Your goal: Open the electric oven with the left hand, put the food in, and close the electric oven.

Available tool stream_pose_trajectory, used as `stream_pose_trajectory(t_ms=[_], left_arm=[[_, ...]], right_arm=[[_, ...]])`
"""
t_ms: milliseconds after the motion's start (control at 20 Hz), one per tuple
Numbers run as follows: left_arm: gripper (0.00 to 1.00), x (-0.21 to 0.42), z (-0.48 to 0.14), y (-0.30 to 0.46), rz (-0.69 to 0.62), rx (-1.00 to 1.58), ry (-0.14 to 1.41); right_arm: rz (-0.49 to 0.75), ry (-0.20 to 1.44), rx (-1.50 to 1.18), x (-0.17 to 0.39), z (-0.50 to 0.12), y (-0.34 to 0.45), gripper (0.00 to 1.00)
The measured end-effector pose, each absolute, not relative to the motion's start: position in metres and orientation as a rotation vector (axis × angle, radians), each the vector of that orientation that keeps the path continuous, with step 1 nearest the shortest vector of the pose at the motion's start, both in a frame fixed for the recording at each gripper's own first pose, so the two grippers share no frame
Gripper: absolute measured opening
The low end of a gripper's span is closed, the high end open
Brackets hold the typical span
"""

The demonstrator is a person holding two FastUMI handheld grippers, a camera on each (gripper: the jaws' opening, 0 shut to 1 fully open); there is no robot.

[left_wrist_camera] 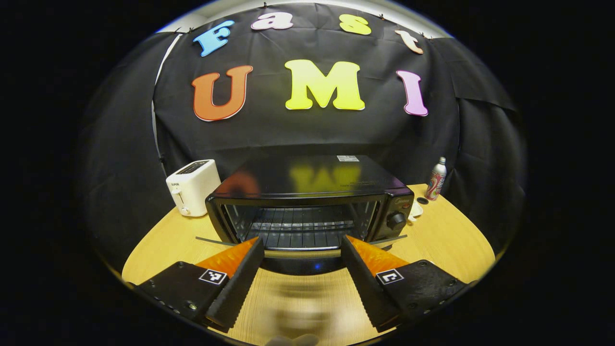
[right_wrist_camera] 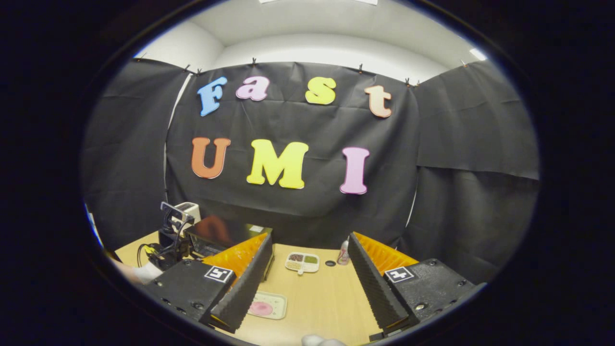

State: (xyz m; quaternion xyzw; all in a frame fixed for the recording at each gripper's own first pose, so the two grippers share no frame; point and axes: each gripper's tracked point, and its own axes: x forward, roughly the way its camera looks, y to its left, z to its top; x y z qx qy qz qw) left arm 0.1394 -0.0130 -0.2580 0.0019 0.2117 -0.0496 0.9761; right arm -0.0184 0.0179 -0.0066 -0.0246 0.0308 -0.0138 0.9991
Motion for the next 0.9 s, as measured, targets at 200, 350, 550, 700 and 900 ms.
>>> stream_pose_trajectory(t_ms=[200, 350, 550, 700, 900], left_arm=[[0.97, 0.115, -0.276, -0.013, -0.109, -0.001, 0.451], [0.97, 0.099, -0.289, -0.012, -0.109, -0.002, 0.462], [0.97, 0.087, -0.303, -0.011, -0.112, 0.006, 0.462], [0.97, 0.082, -0.312, -0.011, -0.112, 0.004, 0.473], [0.97, 0.074, -0.324, -0.01, -0.114, 0.009, 0.499]], right_arm=[[-0.025, 0.073, -0.051, -0.024, -0.014, 0.019, 0.99], [-0.023, 0.077, -0.059, -0.025, -0.019, 0.02, 0.99], [-0.024, 0.088, -0.064, -0.029, -0.025, 0.021, 0.99], [-0.03, 0.099, -0.063, -0.031, -0.029, 0.02, 0.99], [-0.035, 0.107, -0.064, -0.031, -0.031, 0.019, 1.0]])
